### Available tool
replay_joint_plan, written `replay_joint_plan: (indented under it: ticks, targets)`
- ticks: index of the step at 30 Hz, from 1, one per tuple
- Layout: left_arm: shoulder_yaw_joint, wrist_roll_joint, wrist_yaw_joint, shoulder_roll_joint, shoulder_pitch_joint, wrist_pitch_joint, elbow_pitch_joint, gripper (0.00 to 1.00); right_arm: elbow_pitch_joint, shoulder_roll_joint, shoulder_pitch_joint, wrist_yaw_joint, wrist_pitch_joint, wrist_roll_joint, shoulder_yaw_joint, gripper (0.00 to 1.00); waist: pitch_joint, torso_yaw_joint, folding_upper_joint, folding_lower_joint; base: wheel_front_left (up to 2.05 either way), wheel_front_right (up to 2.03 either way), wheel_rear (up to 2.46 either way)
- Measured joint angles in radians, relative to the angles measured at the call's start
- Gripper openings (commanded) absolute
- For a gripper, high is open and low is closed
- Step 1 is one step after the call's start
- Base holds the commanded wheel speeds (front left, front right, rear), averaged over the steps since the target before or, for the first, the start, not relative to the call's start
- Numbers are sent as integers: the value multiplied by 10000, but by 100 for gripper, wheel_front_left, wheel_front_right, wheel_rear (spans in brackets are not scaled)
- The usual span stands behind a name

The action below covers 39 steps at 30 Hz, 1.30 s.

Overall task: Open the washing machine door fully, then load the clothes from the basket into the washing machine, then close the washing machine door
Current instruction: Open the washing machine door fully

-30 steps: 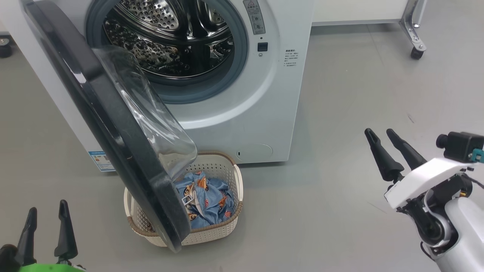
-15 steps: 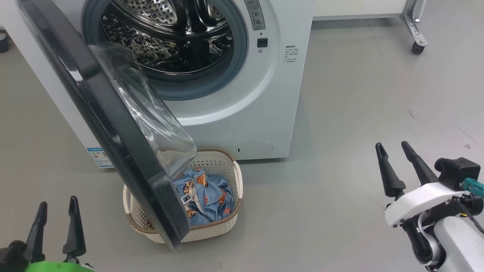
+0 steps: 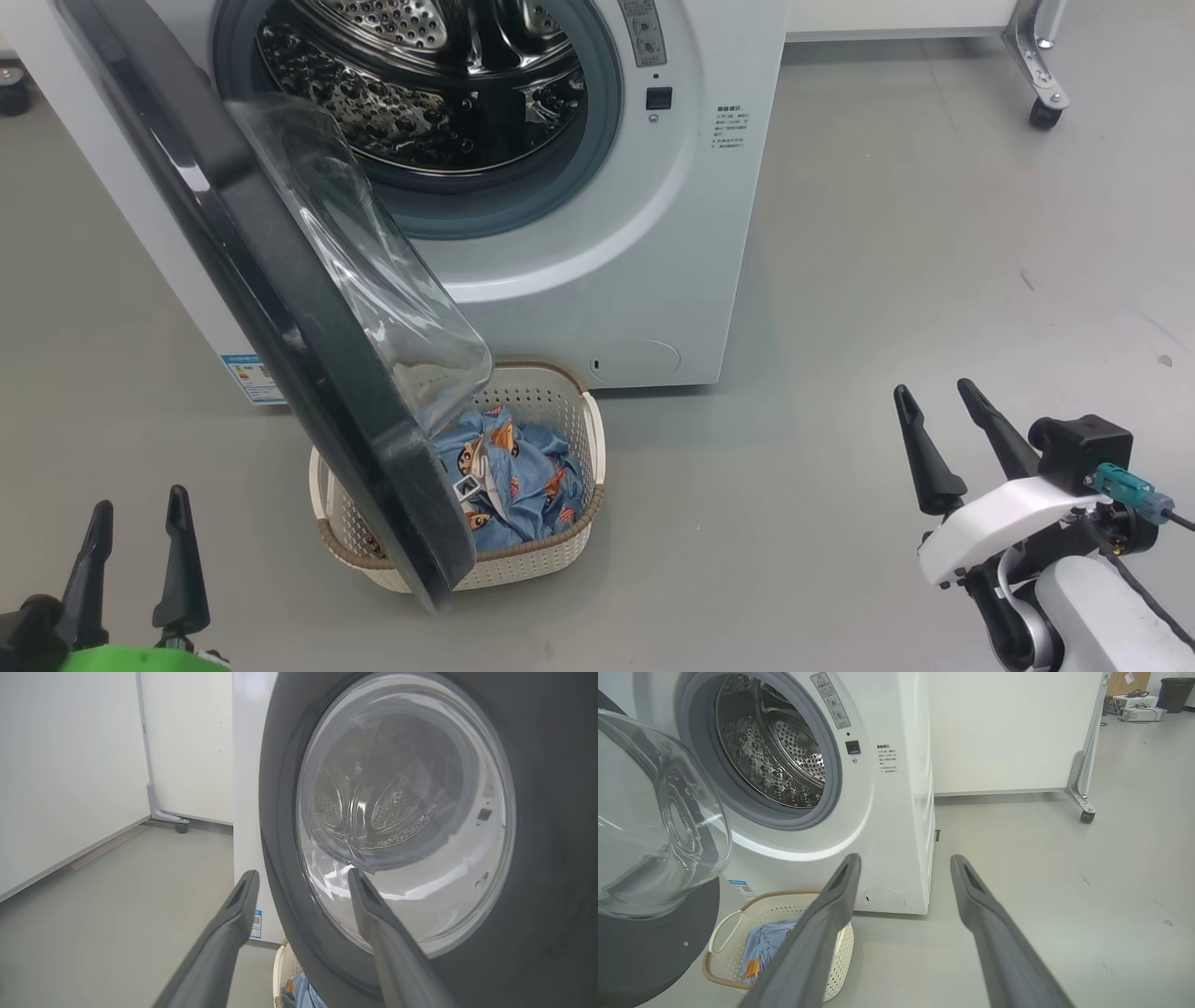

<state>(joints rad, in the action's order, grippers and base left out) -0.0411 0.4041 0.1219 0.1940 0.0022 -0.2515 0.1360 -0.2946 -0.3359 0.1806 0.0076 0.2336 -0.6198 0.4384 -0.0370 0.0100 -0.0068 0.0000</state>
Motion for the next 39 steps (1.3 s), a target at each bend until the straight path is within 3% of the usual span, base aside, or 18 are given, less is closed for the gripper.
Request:
replay_joint_plan:
  ticks: [27,29,30,32,33,34,39]
  targets:
    - [46,8,0,127,-39,0,17,100,-688,389,81,136,90,224,-86,100,-85,19,0,0,0,0,0]
    - [54,13,2,136,-41,0,17,64,-708,389,81,136,96,226,-107,100,-89,19,0,0,0,0,0]
    - [59,15,0,140,-43,0,17,49,-732,389,83,136,102,228,-125,100,-93,20,1,0,0,0,0]
    - [81,33,0,146,-64,0,-19,34,-780,407,92,136,102,242,-165,100,-98,21,0,0,0,0,0]
    - [84,33,0,153,-91,0,-40,12,-796,418,95,136,102,288,-167,100,-98,22,0,0,0,0,0]
    - [84,33,0,153,-91,0,-40,0,-796,418,95,136,102,288,-167,100,-98,22,0,0,0,0,0]
    - [196,27,0,311,-380,0,-447,0,-869,477,103,194,104,341,-184,100,-97,41,0,0,0,0,0]
